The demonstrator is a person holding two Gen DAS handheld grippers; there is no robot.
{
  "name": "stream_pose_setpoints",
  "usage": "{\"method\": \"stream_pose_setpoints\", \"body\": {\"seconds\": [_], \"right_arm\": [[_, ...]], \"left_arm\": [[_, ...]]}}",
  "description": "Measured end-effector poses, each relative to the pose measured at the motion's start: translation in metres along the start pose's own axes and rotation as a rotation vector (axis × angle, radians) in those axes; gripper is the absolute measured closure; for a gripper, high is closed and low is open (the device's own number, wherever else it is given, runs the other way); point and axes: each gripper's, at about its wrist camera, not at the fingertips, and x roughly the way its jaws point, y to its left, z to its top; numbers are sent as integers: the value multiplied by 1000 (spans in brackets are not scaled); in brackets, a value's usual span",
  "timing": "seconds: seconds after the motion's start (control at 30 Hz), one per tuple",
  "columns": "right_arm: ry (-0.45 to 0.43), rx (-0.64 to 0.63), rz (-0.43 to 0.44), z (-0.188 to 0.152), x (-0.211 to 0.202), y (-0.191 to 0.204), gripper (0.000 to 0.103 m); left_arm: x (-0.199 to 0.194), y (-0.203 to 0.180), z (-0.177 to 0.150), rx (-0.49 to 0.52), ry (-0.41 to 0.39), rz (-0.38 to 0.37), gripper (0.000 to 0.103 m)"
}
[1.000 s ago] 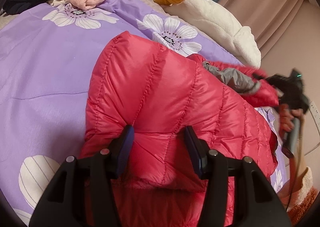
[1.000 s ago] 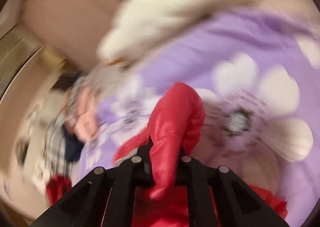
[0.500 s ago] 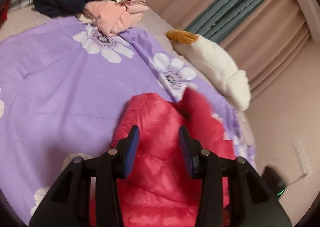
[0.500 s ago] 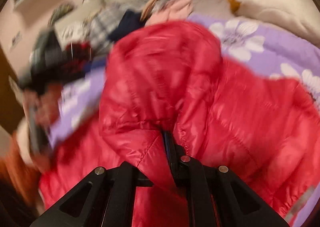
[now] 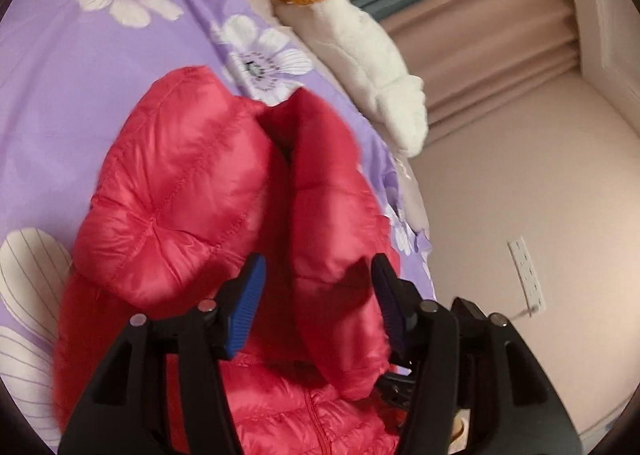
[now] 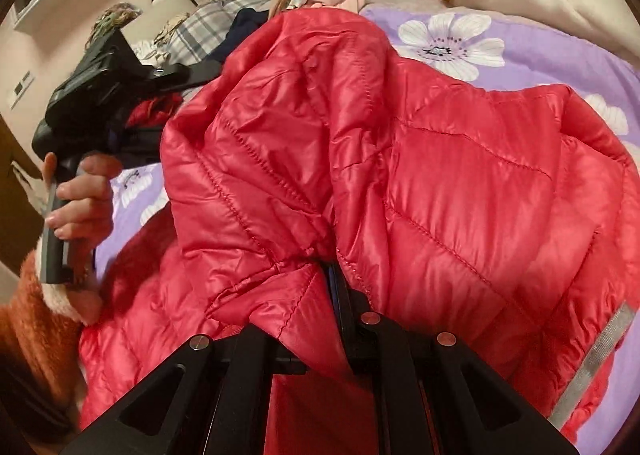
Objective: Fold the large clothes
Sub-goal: 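Fold the jacket side over the body with the right gripper while the left gripper holds the hood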
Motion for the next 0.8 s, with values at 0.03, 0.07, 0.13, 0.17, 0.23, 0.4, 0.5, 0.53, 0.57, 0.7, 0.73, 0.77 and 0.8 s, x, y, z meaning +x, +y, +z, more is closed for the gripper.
{"method": "stream_pose_setpoints", "body": {"seconds": [0.03, 0.07, 0.13, 0.17, 0.23, 0.4, 0.5, 0.53, 0.57, 0.7, 0.73, 0.77, 0.8], "right_arm": [[4, -5, -9, 0, 1, 1, 93], [5, -4, -14, -3, 2, 0, 93], [2, 0, -24, 0, 3, 1, 93], [-1, -3, -27, -2, 0, 4, 93], [-10, -5, -32, -5, -3, 6, 93], [-34, 5, -101, -20, -20, 7, 93], [-31, 69, -90, -37, -32, -5, 93], [-28, 91, -81, -41, -33, -8, 93], [-28, 118, -75, -44, -32, -9, 94], [-10, 98, -142, -46, -32, 5, 94], [-4, 85, -154, -46, -33, 8, 94], [-1, 82, -151, -46, -35, 8, 94], [-6, 104, -131, -48, -37, 4, 94]], "left_arm": [[-1, -2, -1, 0, 8, -33, 45], [-2, -4, -1, -6, 12, -76, 44], [-4, -8, -3, 19, -18, -142, 39], [2, -12, -4, 62, -29, -69, 42], [39, -7, -10, 90, 41, 272, 68], [64, 1, -29, 102, 96, 338, 91], [64, -18, -50, 218, 164, 431, 90], [68, -21, -57, 253, 185, 481, 90], [72, -20, -59, 257, 191, 495, 89], [71, -7, -56, 176, 191, 472, 89], [67, -2, -56, 147, 191, 451, 89], [63, 1, -56, 135, 192, 442, 89], [59, 4, -57, 126, 195, 432, 88]]}}
